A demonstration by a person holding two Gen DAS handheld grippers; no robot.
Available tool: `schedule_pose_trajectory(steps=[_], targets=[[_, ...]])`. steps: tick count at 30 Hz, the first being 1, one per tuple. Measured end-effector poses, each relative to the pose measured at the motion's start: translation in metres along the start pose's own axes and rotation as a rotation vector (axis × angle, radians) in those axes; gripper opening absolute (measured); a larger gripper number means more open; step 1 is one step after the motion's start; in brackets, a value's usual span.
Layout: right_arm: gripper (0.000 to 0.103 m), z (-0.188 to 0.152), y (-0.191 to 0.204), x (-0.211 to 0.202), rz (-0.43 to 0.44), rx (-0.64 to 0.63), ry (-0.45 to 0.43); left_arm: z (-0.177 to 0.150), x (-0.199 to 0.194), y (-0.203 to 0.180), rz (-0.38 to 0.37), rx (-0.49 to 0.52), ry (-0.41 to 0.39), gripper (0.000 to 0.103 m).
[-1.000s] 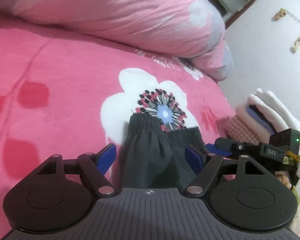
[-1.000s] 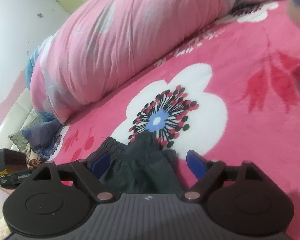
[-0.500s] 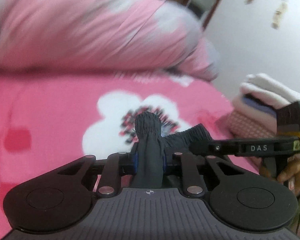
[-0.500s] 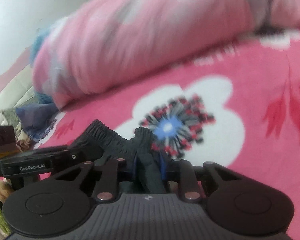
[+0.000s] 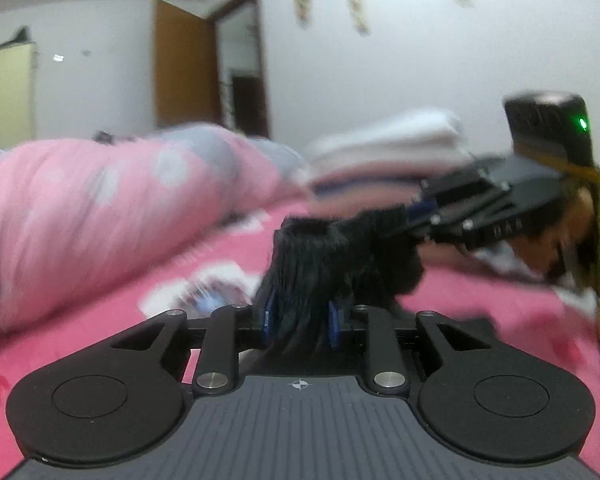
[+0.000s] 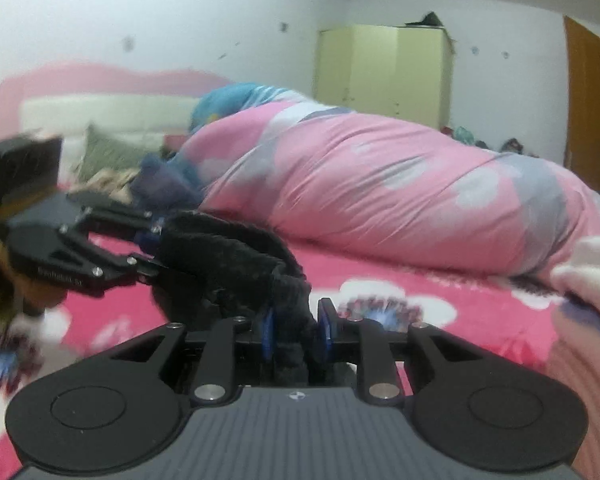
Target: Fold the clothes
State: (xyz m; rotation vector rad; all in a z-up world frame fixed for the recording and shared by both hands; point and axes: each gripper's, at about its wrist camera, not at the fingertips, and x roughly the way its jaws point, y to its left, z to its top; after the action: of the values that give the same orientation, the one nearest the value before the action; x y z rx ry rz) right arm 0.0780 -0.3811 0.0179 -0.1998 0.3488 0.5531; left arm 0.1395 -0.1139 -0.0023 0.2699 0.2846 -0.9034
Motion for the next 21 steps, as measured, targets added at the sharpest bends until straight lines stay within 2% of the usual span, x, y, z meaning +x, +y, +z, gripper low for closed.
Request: schedule_pose_trajectory(steps=[2, 4, 6, 9, 13, 15, 18, 19, 21], targets=[[0.043, -0.026, 0.016, -0.01, -0.023, -0.016, 0.058, -0.022, -0.002, -0.017, -0.013, 0.039, 0.083, 0.039], [0.043, -0.049, 0.028, -0.012, -0.058, -0.008, 0.143, -0.044, -0.002, -0.03, -0.009, 0.073, 0.164, 0.04], [0.043, -0.067, 0.034, -0.014, -0.11, 0.017, 0.203, -0.056, -0.009, -0.032, -0.007, 0.07, 0.207, 0.04], [0.043, -0.072, 0.029, -0.03, -0.179, 0.117, 0.189, -0.054, -0.028, -0.023, -0.012, 0.021, 0.205, 0.041], [0.043, -0.054, 0.017, -0.052, -0.232, 0.244, 0.075, -0.041, -0.051, -0.013, 0.005, -0.046, 0.151, 0.046], [0.043, -0.043, 0.016, -0.051, -0.23, 0.299, 0.041, -0.034, -0.053, -0.006, 0.013, -0.111, 0.124, 0.048], [0.046, -0.035, 0.007, -0.039, -0.213, 0.449, 0.057, -0.028, -0.044, -0.004, 0.032, -0.163, 0.108, 0.048], [0.05, -0.034, 0.003, -0.033, -0.206, 0.51, 0.07, -0.027, -0.037, -0.008, 0.054, -0.158, 0.109, 0.048], [0.051, -0.038, -0.011, -0.018, -0.201, 0.656, 0.104, -0.026, -0.024, -0.008, 0.112, -0.154, 0.125, 0.048]])
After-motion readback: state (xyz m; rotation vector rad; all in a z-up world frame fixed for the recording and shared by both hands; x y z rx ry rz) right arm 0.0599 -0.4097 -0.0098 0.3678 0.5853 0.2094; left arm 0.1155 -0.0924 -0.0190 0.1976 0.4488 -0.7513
